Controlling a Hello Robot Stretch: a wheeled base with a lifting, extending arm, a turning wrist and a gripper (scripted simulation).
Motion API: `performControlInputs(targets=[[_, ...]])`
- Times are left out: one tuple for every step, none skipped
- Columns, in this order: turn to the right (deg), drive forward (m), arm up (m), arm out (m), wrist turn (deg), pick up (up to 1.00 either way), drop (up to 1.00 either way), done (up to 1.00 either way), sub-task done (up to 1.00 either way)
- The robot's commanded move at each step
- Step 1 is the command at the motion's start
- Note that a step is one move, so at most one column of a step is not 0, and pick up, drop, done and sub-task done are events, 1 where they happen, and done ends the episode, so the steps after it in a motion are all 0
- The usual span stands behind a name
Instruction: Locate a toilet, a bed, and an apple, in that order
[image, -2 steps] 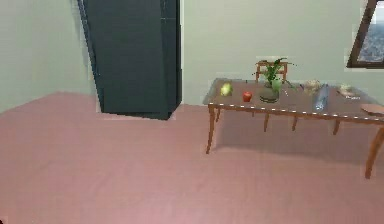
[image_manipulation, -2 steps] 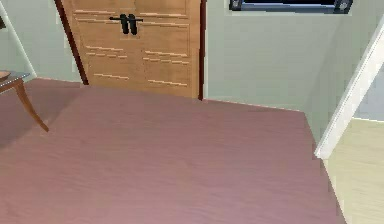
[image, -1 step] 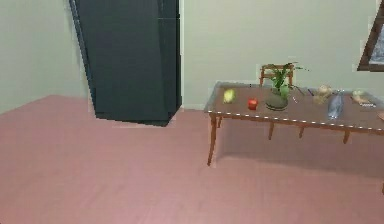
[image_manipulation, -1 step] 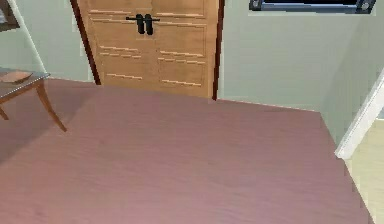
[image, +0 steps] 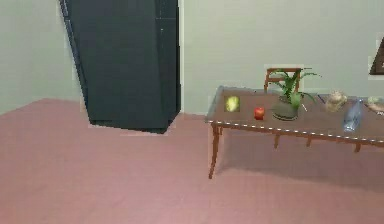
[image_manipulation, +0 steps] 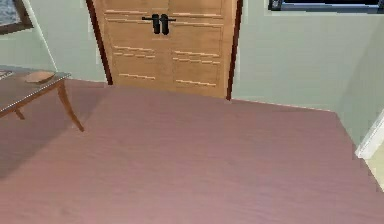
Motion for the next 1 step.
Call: performControlInputs(targets=[[45.0, 0.00, 0.00, 0.00, 0.0, 0.00, 0.00, 0.00, 0.00]])
